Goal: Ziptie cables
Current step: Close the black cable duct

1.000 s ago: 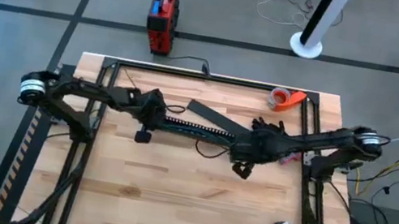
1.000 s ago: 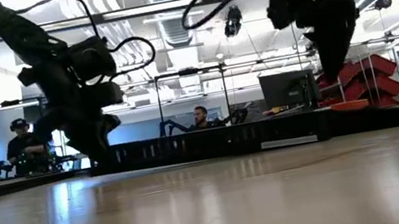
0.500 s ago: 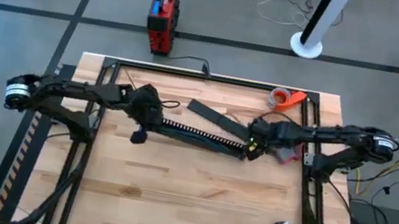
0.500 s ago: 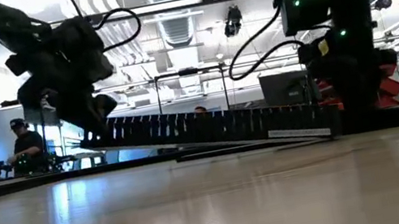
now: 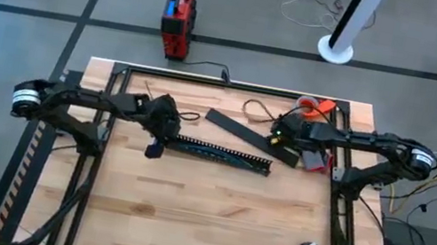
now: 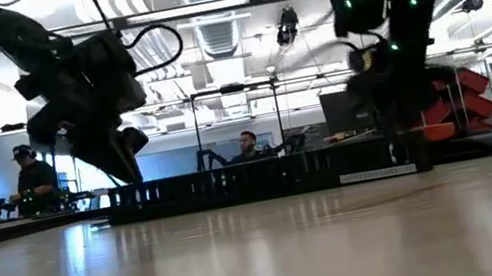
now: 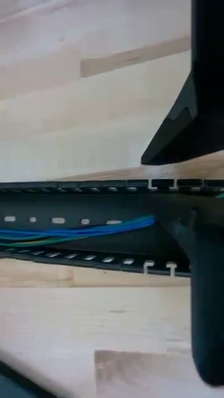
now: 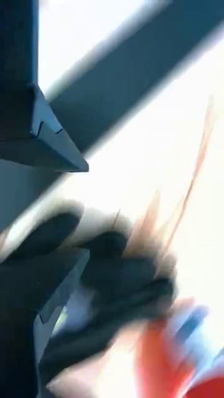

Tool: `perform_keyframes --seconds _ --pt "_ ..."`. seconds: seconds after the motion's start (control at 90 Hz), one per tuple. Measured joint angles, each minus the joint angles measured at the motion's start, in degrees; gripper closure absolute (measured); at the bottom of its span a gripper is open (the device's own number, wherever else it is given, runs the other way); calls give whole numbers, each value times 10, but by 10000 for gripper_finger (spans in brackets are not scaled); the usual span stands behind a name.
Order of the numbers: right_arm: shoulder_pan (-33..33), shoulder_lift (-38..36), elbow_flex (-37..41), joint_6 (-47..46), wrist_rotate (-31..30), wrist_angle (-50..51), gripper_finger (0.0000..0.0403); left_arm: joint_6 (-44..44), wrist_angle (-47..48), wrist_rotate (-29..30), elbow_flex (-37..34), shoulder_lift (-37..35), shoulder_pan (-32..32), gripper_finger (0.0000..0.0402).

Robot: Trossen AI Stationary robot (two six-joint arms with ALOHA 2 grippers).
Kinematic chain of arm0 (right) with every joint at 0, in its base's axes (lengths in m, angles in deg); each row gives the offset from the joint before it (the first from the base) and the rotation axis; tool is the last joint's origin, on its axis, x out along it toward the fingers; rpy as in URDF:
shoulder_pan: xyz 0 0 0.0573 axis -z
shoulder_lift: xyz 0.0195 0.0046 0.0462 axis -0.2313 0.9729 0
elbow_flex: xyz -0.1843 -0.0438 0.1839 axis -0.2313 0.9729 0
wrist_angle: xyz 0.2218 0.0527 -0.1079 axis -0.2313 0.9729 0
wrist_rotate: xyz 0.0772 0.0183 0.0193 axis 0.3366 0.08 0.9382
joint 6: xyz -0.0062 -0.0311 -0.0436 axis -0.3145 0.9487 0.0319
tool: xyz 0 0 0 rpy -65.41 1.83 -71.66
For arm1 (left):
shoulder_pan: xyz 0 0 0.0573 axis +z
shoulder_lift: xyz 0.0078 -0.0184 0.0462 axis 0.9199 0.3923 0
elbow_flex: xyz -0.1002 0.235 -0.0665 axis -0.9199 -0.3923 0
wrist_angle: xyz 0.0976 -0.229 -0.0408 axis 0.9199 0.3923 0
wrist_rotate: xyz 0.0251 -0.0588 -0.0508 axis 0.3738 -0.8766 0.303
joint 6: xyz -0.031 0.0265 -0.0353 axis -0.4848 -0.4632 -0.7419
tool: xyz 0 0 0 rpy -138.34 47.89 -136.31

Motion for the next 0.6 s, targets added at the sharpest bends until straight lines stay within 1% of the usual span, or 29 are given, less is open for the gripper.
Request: perform_keyframes --seconds 0.067,0.244,0.333,0.478,0.544,0.6 --pt "-14 14 7 47 3 -52 203 0 -10 0 0 0 0 291" --pt "-28 73 20 94 15 -178 203 -23 -54 0 0 -1 -2 241" --pt "-37 108 20 123 20 -214 203 -25 -58 0 0 -1 -6 222" --pt "-45 158 15 128 16 -247 203 -24 -63 -4 0 -3 -12 200" --pt "-50 172 15 123 17 -251 203 -24 -65 -24 3 -4 -13 194" --pt "-57 175 14 118 23 -250 203 -24 -65 -52 5 -4 -13 190"
